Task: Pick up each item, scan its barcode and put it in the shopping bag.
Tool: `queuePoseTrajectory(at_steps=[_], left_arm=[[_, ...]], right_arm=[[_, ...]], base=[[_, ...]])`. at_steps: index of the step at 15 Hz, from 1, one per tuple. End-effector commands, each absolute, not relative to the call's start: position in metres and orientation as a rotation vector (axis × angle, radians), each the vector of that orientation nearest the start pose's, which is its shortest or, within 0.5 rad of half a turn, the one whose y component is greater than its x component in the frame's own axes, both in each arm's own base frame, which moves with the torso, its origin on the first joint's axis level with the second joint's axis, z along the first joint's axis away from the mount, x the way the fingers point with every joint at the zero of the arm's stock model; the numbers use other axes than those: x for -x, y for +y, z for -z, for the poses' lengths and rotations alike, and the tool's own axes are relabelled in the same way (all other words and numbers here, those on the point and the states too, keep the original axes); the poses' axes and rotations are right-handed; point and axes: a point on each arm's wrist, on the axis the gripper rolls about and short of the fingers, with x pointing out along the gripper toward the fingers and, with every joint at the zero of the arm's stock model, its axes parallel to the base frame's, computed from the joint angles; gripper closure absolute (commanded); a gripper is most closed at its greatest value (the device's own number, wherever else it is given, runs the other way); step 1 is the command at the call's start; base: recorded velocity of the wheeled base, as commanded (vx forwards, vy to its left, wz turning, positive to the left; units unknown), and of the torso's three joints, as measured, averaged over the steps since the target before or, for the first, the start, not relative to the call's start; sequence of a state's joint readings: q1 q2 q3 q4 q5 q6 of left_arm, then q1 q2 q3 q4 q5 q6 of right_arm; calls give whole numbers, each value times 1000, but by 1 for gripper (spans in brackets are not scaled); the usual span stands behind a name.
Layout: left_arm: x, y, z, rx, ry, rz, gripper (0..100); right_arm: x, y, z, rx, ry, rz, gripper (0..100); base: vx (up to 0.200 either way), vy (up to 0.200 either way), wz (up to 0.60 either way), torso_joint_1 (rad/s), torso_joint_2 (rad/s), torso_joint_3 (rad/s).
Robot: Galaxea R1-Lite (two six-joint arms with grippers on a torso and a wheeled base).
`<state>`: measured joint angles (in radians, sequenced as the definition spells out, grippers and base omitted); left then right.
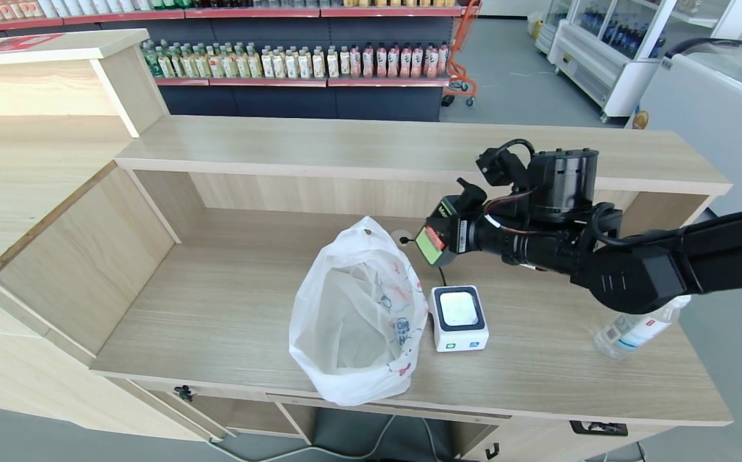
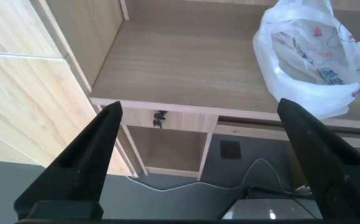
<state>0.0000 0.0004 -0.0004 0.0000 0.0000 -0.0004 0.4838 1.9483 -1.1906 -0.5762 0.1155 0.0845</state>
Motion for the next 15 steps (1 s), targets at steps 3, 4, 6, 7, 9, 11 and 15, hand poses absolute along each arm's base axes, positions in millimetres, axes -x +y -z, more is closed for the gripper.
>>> queuePoseTrajectory(at_steps=[3,4,6,7,9,11,15], left_arm=[[23,0,-75,0,0,0,0],[23,0,-76,-2,-2,0,0],[23,0,-75,-2,0,0,0],[23,0,-76,-2,-2,0,0],[23,0,-75,-2,0,0,0],[23,0,-75,0,0,0,0],[23,0,-75,0,0,2,0]], right_arm=[[-356,218,-143,20,288,-639,100],[-357,226,-129,37,299,-658,100],[-356,244,-100,99,322,-698,100],[-356,250,-87,139,319,-714,100],[-360,260,-68,199,293,-738,100],[-362,269,-55,249,280,-758,100],[-366,282,-32,304,263,-786,100]], base=[[0,0,0,0,0,0],[0,0,0,0,0,0],[0,0,0,0,0,0],[0,0,0,0,0,0],[0,0,0,0,0,0],[0,0,0,0,0,0],[0,0,0,0,0,0]])
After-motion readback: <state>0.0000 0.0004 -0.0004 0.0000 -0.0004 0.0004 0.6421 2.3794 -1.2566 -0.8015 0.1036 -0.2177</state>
